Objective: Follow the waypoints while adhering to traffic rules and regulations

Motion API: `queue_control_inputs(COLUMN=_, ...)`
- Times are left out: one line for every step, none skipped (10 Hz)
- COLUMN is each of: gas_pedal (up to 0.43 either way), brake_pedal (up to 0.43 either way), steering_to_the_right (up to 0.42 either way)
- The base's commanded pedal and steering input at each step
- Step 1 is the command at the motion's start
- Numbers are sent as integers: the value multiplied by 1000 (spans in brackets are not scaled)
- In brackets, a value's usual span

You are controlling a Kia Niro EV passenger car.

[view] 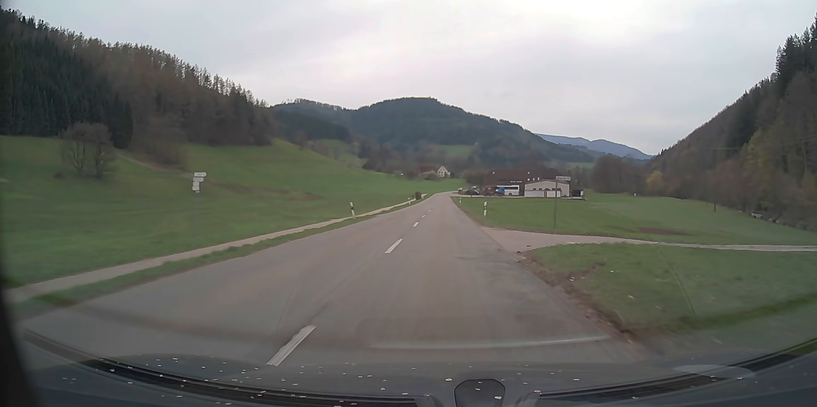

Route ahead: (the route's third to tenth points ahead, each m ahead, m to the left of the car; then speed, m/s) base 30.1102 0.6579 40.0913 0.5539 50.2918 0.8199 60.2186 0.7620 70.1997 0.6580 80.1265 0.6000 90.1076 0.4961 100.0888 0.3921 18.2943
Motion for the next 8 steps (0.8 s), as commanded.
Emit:
queue_control_inputs(gas_pedal=0, brake_pedal=0, steering_to_the_right=1)
queue_control_inputs(gas_pedal=0, brake_pedal=0, steering_to_the_right=0)
queue_control_inputs(gas_pedal=0, brake_pedal=0, steering_to_the_right=0)
queue_control_inputs(gas_pedal=0, brake_pedal=0, steering_to_the_right=1)
queue_control_inputs(gas_pedal=0, brake_pedal=0, steering_to_the_right=0)
queue_control_inputs(gas_pedal=0, brake_pedal=0, steering_to_the_right=0)
queue_control_inputs(gas_pedal=0, brake_pedal=0, steering_to_the_right=0)
queue_control_inputs(gas_pedal=20, brake_pedal=0, steering_to_the_right=1)
